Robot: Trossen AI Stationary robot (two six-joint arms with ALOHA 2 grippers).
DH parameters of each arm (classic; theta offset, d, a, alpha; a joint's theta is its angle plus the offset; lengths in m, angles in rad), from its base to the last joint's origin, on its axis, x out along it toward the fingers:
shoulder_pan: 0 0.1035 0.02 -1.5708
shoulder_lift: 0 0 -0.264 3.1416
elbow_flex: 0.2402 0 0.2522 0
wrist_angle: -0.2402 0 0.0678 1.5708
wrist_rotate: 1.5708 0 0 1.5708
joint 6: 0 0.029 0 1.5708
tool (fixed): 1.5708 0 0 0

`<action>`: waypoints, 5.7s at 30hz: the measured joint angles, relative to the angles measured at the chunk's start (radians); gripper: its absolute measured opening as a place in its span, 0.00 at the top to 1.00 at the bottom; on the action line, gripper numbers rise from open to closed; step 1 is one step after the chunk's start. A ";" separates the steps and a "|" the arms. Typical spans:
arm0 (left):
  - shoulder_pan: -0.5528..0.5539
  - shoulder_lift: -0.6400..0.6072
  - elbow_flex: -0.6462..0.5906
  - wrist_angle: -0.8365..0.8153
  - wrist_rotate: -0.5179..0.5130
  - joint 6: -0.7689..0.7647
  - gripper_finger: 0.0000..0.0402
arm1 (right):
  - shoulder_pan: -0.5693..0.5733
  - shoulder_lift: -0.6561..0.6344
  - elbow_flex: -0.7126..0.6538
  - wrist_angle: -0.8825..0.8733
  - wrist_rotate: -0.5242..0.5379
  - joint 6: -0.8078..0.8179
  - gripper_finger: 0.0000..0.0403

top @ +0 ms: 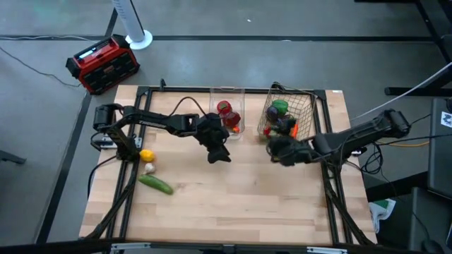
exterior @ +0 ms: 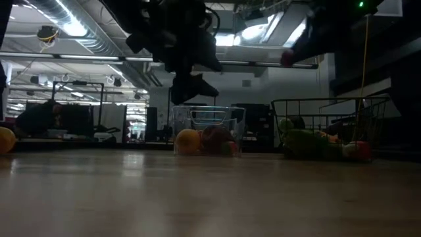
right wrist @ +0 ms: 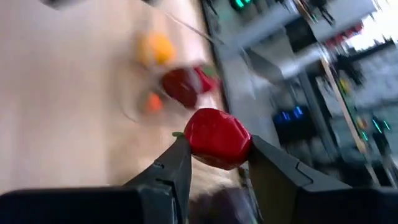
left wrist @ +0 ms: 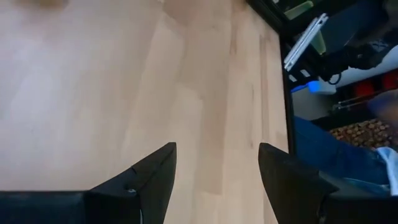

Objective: Sort produce into baskets
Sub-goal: Put the red chili pepper into the wire basket, then put the white garlic into the wire basket, then put the green cucumber into the wire basket

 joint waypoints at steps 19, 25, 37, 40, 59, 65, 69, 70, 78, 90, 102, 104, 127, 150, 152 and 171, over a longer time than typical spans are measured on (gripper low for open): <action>0.090 -0.361 0.001 -0.780 -0.292 0.124 0.44 | -0.318 -0.063 0.000 -0.287 -0.289 0.105 0.66; 0.073 -0.438 0.000 -1.085 -0.383 0.039 0.44 | -0.315 -0.063 0.000 -0.294 -0.299 0.105 0.66; -0.031 -0.436 -0.001 -1.349 -0.426 -0.455 0.45 | -0.315 -0.063 0.000 -0.300 -0.305 0.159 0.53; -0.093 -0.436 -0.001 -1.363 -0.426 -0.557 0.45 | -0.315 -0.063 0.000 -0.300 -0.305 0.160 0.42; -0.473 -0.436 -0.239 -1.235 -0.355 -1.215 0.45 | -0.315 -0.063 0.000 -0.299 -0.428 0.161 0.23; -0.506 -0.429 -0.309 -1.188 -0.379 -1.319 0.45 | -0.315 -0.063 0.000 -0.299 -0.428 0.161 0.24; -0.516 -0.419 -0.304 -1.191 -0.428 -1.362 0.45 | -0.315 -0.062 0.000 -0.296 -0.428 0.161 0.24; -0.516 -0.415 -0.304 -1.187 -0.430 -1.366 0.45 | -0.315 -0.062 0.000 -0.296 -0.428 0.161 0.24; -0.515 -0.350 -0.306 -1.183 -0.444 -1.397 0.45 | -0.315 -0.062 0.000 -0.296 -0.428 0.161 0.24; -0.515 -0.167 -0.306 -1.109 -0.445 -1.397 0.45 | -0.315 -0.062 0.000 -0.295 -0.428 0.161 0.24; -0.515 -0.104 -0.307 -1.063 -0.443 -1.311 0.48 | -0.315 -0.062 0.000 -0.295 -0.428 0.161 0.24; -0.515 -0.104 -0.307 -1.062 -0.443 -1.295 0.52 | -0.315 -0.062 0.000 -0.296 -0.428 0.161 0.24; -0.342 -0.162 -0.041 -0.540 -0.957 -0.865 0.52 | -0.315 -0.062 0.000 -0.291 -0.427 0.157 0.24; -0.083 0.360 0.130 0.994 -0.998 -0.216 0.52 | -0.314 -0.063 0.208 -0.328 -0.416 0.153 0.24; -0.071 0.389 0.168 0.994 -0.979 -0.215 0.52 | -0.314 -0.063 0.212 -0.330 -0.416 0.153 0.24; -0.042 0.496 0.372 0.908 -0.795 0.019 0.35 | -0.314 -0.063 0.213 -0.332 -0.416 0.128 0.24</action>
